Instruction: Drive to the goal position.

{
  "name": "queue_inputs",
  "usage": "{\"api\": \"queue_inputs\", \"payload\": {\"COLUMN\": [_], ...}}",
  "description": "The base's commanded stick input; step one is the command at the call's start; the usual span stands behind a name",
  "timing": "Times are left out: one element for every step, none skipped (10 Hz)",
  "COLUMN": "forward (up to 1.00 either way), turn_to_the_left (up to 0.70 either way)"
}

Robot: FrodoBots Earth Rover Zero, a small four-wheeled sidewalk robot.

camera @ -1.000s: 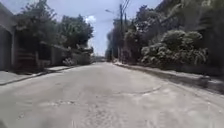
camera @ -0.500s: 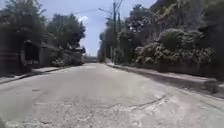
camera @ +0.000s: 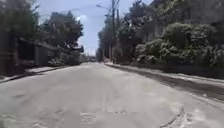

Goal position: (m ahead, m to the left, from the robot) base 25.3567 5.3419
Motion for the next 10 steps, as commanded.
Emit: {"api": "queue_inputs", "payload": {"forward": [1.0, 1.0, 1.0, 1.0, 1.0, 1.0, 1.0, 1.0, 1.0, 1.0], "turn_to_the_left": [0.04, 0.04, 0.04, 0.04, 0.04, 0.04, 0.04, 0.04, 0.04, 0.04]}}
